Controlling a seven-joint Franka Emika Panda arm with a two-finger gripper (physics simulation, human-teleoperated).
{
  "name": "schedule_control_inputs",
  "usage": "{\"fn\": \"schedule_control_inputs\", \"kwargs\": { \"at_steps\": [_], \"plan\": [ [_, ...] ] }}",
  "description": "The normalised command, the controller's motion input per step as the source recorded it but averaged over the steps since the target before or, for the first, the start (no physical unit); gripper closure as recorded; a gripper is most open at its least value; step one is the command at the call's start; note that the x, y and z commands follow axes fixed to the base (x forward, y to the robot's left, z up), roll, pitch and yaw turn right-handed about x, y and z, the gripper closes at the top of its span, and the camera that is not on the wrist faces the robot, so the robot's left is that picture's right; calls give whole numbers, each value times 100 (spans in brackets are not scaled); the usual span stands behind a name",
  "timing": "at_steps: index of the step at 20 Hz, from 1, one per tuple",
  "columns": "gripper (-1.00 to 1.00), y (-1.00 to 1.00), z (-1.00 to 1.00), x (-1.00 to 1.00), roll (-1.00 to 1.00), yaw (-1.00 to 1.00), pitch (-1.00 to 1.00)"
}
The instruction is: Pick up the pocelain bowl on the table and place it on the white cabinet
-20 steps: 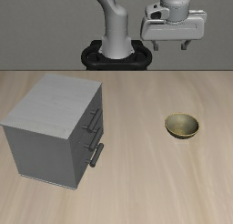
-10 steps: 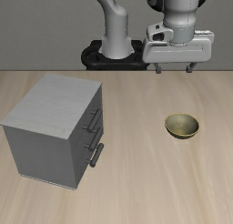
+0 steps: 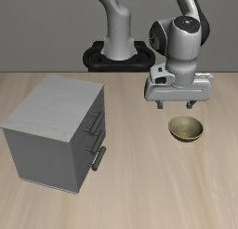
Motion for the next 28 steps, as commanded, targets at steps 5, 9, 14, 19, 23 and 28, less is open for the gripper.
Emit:
{"fn": "schedule_control_inputs", "kwargs": {
  "at_steps": [5, 9, 14, 19, 23, 28],
  "plan": [
    [-100, 0, -100, 0, 0, 0, 0],
    [100, 0, -75, 0, 0, 0, 0],
    [100, 0, 0, 0, 0, 0, 0],
    [100, 0, 40, 0, 0, 0, 0],
    [100, 0, 100, 0, 0, 0, 0],
    [100, 0, 100, 0, 0, 0, 0]
  ]
}}
